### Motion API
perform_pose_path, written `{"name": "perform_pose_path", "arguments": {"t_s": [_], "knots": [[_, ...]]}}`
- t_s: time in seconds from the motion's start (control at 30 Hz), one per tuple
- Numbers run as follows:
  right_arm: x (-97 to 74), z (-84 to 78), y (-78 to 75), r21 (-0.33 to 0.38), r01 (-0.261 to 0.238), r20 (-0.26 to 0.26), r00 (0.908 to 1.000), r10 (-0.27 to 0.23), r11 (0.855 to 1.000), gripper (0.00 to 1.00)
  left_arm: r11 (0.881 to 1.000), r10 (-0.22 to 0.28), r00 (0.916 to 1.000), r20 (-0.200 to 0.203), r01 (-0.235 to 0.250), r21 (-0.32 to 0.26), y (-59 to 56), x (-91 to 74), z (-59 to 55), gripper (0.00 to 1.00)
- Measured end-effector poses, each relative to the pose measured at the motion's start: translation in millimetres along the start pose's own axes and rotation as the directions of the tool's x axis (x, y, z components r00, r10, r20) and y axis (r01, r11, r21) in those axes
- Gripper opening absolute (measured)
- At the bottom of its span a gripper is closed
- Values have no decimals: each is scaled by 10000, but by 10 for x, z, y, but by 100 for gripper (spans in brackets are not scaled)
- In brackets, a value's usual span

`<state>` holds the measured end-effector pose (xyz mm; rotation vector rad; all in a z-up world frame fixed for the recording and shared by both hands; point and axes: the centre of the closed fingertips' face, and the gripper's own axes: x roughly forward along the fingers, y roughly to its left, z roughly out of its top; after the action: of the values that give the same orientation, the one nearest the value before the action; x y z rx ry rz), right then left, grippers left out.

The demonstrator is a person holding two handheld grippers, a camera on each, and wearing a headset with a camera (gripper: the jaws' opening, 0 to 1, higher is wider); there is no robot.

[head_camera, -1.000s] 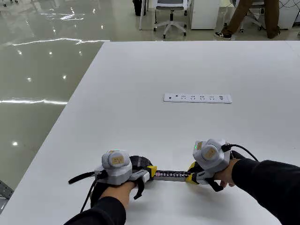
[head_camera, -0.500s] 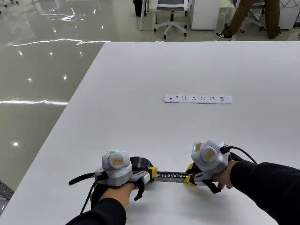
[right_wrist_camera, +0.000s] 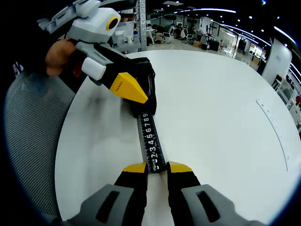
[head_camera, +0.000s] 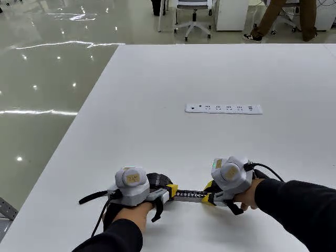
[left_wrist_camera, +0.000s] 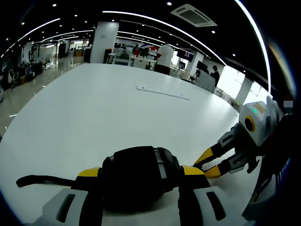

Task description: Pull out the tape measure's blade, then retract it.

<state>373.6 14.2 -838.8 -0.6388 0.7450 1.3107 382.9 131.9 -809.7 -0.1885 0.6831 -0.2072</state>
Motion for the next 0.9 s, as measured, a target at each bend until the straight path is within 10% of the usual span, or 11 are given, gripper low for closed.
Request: {"name": "perform_pose_path", "arguments": {"t_s": [0.9], "knots": [[110,162,29,-150,-362,187,9992,364,9992,12,9999,-102,9999,95,102,-5,3,-9,7,59]]}}
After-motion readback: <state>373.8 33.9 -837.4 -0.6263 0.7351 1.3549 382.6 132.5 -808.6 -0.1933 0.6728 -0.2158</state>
